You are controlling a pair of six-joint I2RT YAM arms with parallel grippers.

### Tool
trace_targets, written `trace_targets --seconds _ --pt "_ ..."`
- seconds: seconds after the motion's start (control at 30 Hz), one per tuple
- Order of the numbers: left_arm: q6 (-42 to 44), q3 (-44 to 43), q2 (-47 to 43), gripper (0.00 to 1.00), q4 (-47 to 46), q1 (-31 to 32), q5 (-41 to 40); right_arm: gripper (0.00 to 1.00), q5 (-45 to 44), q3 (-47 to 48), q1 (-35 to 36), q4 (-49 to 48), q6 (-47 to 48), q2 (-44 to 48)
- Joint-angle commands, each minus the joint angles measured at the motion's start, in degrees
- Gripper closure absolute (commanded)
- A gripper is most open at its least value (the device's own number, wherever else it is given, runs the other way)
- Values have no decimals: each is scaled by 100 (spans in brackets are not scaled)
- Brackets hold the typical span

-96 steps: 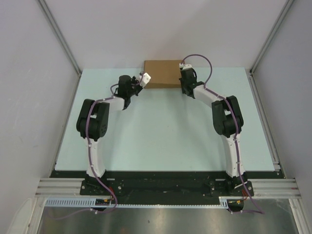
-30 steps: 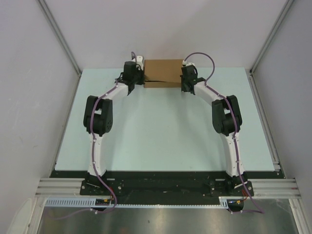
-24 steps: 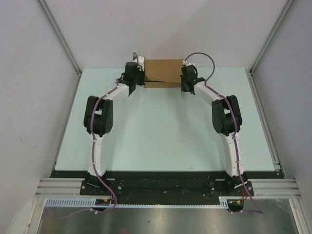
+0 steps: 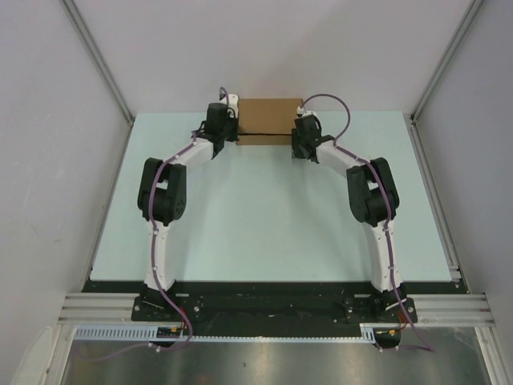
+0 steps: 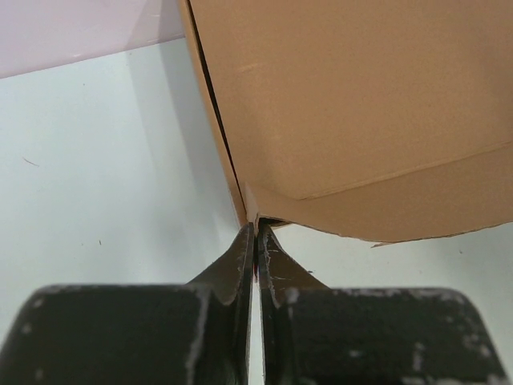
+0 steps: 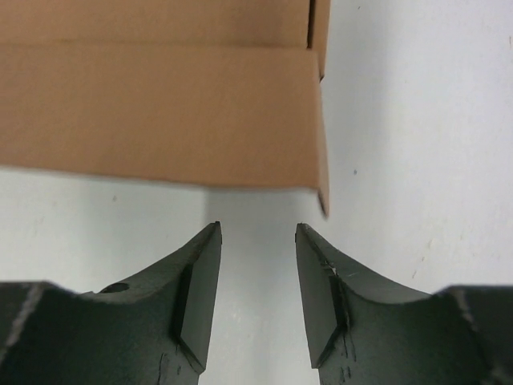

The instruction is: Fold the paper box

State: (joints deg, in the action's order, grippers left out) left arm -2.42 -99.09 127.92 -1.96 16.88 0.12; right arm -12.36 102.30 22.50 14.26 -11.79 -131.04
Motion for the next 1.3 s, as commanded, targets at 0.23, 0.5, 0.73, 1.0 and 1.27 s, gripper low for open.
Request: trace_targets --seconds 0.23,0.5,0.73,1.0,1.27 --pt "118 135 -118 93 160 96 -152 52 -380 -1203 246 -845 204 1994" --pt "101 250 -197 92 143 87 -223 53 -338 -1002 -131 -978 -50 1952" --pt "75 373 -267 91 55 96 -258 52 1066 -975 -764 -1311 -1166 1469" --pt "66 399 -294 91 55 96 -267 40 2386 -1054 -1151 -1997 -2283 1213" --pt "57 417 -311 90 72 96 -267 28 3239 -809 -1257 -2139 -2741 730"
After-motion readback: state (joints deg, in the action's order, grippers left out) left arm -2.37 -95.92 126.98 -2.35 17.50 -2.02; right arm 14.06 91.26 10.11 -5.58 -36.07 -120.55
